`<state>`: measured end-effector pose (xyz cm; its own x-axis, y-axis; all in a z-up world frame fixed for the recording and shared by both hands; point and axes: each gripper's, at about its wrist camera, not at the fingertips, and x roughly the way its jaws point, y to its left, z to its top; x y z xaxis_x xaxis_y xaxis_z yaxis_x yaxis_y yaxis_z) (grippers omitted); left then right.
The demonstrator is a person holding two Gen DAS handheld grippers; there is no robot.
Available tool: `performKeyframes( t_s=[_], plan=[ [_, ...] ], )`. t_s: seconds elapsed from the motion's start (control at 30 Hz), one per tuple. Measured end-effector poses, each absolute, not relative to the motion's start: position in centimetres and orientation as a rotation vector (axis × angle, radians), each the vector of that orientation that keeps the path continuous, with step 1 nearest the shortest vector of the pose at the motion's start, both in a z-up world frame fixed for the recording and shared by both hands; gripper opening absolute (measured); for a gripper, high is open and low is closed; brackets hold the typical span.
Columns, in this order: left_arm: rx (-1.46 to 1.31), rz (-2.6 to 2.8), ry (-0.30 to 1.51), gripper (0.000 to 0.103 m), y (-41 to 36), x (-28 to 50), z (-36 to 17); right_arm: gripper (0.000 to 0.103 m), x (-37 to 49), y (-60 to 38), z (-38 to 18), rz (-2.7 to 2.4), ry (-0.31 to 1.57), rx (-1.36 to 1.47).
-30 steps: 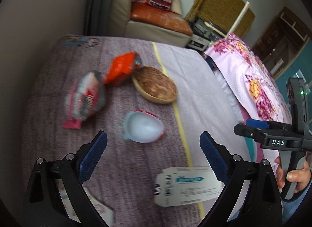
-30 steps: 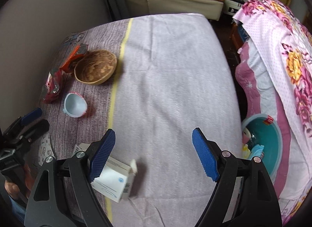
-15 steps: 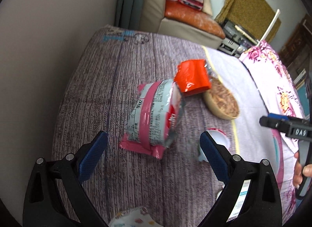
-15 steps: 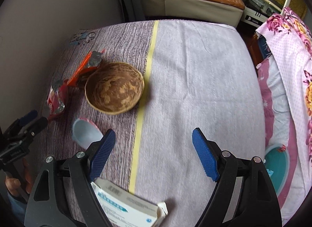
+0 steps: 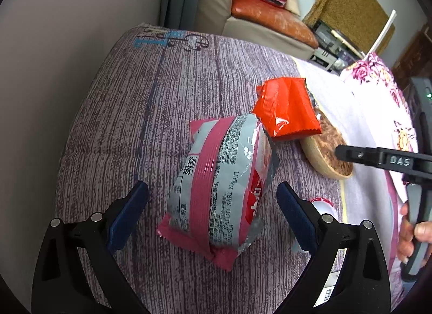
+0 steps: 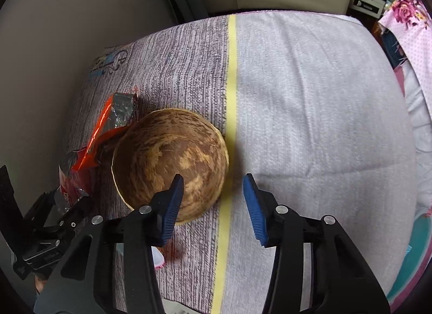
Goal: Collect trash
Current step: 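Grasp the pink-white snack bag with the left tool while the right tool grasps the wooden bowl rim, then carry snack bag and wooden bowl over the teal bucket and open both tools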
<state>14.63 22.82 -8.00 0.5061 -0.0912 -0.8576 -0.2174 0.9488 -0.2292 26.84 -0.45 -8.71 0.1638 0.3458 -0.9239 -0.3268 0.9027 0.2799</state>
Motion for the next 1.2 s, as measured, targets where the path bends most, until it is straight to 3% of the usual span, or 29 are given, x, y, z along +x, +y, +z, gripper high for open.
performKeyframes(
  t_s=[0.07, 0.1, 0.13, 0.17, 0.23, 0.33, 0.73, 1.2],
  plan=[
    [-0.328, 0.078, 1.042, 0.08, 22.8, 14.5, -8.0, 0.041, 27.0, -0.3, -9.2, 0.48, 1.323, 0.034],
    [-0.336, 0.071, 1.049, 0.068, 22.8, 14.5, -8.0, 0.035, 27.0, -0.3, -9.2, 0.48, 1.323, 0.034],
    [-0.339, 0.073, 1.05, 0.06, 22.8, 14.4, -8.0, 0.028, 26.9, -0.3, -9.6, 0.482, 1.319, 0.042],
    [-0.329, 0.087, 1.039, 0.057, 22.7, 14.2, -7.8, 0.014, 26.9, -0.3, -9.7, 0.478, 1.314, 0.04],
    [-0.315, 0.098, 1.032, 0.029, 22.6, 13.9, -7.5, 0.01, 26.5, -0.5, -9.6, 0.487, 1.293, 0.051],
    [-0.301, 0.106, 1.026, 0.027, 22.2, 13.4, -7.0, 0.005, 25.8, -0.9, -8.5, 0.498, 1.245, 0.04],
    [-0.291, 0.072, 0.997, 0.027, 19.5, 11.2, -3.8, 0.005, 22.3, -7.6, -3.3, 0.436, 1.109, 0.027],
    [-0.172, -0.117, 1.024, 0.027, 6.7, 10.3, -1.7, 0.005, 17.3, -17.9, -0.7, 0.373, 1.035, 0.123]
  ],
)
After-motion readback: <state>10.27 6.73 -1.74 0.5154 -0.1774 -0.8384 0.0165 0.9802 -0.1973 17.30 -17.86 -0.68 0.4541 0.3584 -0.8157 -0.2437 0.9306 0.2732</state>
